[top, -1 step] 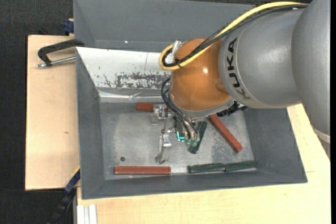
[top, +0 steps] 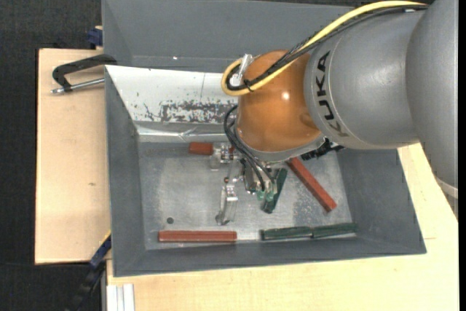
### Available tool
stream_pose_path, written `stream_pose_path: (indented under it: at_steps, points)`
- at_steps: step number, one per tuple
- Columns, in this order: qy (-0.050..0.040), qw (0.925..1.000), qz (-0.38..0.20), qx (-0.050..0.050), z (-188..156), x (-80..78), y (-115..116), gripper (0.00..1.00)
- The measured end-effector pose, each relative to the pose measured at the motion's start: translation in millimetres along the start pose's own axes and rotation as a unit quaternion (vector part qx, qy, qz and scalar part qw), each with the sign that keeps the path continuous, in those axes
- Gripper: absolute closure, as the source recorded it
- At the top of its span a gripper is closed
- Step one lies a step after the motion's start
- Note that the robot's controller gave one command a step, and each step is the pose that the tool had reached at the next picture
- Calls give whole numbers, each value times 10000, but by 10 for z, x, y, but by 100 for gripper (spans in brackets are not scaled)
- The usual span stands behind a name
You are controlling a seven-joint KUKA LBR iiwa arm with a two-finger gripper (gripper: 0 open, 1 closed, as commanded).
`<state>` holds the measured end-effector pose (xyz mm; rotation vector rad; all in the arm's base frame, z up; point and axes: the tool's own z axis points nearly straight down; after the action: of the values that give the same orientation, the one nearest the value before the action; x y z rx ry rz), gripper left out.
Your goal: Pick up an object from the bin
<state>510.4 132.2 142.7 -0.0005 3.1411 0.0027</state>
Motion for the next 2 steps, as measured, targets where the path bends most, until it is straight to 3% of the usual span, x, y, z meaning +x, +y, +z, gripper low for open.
stream_pose_path:
  at_steps: [1,2]
  points:
    - [-15,9998,-215,-10,207,5,-393,0]
    - [-2,9928,-1194,19,459,-96,-693,0]
